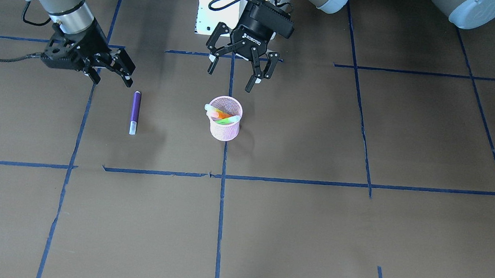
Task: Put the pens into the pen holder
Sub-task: 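Grasp the purple marker with the right gripper while the left gripper withdraws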
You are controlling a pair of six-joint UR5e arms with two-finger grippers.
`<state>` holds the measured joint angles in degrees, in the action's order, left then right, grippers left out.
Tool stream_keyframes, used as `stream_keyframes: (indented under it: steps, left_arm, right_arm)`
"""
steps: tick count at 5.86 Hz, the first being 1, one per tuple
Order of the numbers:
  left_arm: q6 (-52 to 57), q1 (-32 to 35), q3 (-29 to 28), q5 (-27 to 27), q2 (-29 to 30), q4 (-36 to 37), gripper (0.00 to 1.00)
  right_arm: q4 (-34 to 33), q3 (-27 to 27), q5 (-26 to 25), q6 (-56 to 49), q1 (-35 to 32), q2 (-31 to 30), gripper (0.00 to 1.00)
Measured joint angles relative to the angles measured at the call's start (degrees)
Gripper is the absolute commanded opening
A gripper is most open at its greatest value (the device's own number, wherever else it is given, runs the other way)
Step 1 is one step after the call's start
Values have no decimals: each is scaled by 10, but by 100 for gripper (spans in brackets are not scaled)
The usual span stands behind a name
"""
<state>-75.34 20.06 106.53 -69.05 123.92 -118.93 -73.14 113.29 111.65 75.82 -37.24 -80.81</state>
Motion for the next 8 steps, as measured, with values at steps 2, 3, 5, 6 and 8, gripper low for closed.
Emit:
stream_keyframes:
  steps: [2, 3, 5, 6, 8]
  left_arm:
    - [-10, 9, 9, -60, -51, -4, 100]
    - [-12, 9, 15, -75, -67, -6, 100]
    - [-14, 8, 21, -83, -75, -6, 100]
    - [-14, 7, 21, -84, -77, -6, 100]
    - [-14, 6, 20, -82, -80, -6, 100]
  right_arm:
    - [-223, -44, 75, -125, -30, 127, 100]
    - [-265, -81, 88, -181, -38, 160, 99]
    - [-272, -179, 114, -252, -49, 201, 92]
    - [-245, -218, 123, -271, -50, 207, 77]
    - [-197, -256, 162, -276, -50, 209, 54]
